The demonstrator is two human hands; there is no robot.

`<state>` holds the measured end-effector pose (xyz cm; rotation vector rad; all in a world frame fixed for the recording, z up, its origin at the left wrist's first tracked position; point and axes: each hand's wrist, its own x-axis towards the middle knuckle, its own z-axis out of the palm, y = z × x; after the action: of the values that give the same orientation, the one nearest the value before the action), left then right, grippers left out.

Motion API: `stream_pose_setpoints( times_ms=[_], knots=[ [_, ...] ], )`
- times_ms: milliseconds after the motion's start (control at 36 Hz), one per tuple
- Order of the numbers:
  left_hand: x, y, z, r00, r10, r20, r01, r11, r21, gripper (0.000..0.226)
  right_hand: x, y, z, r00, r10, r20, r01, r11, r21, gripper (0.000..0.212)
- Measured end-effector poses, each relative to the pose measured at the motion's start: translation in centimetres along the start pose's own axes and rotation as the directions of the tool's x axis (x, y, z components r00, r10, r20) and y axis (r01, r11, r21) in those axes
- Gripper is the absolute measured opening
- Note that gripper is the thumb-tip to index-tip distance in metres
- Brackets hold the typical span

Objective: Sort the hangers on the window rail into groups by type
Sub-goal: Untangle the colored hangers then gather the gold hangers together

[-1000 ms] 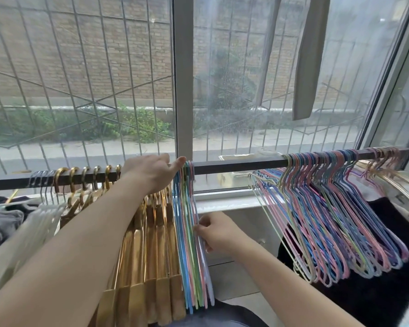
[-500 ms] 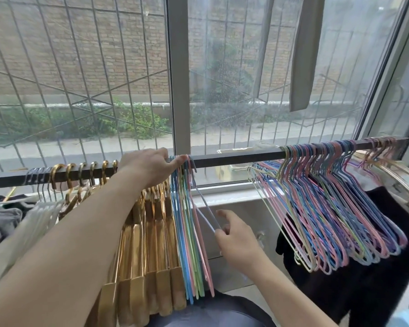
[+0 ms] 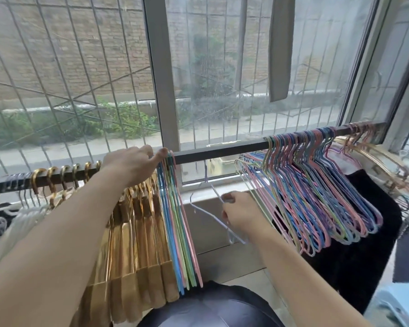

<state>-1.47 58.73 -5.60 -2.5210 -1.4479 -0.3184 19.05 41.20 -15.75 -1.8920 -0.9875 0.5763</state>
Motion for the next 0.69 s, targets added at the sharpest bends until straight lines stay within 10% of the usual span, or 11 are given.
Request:
stream_pose_setpoints(
  times_ms=[361,583,694],
  knots=[
    [-0.1,0.8,-0.6,0.999,-0.018,0.049,0.019,1.0,-0.014,0.099,-5.9,12.3,0.6,0.919,0.39,0.057,-0.384,0.919,-0.092,0.034],
    [-0.3,0.3,-0.8,0.991,-0.026,0.132,0.034,0.998,-0.054,0.105,-7.2,10.0,-2.1,0.936,0.313,0.164,-0.31,0.95,-0.042,0.03],
    [-0.7,1.7,-1.6,0.992,-0.077,-0.095,0.074,0.997,-0.034,0.077,-7.5,8.9,-4.0,0.945,0.248,0.213,-0.245,0.969,-0.042,0.04]
  ],
)
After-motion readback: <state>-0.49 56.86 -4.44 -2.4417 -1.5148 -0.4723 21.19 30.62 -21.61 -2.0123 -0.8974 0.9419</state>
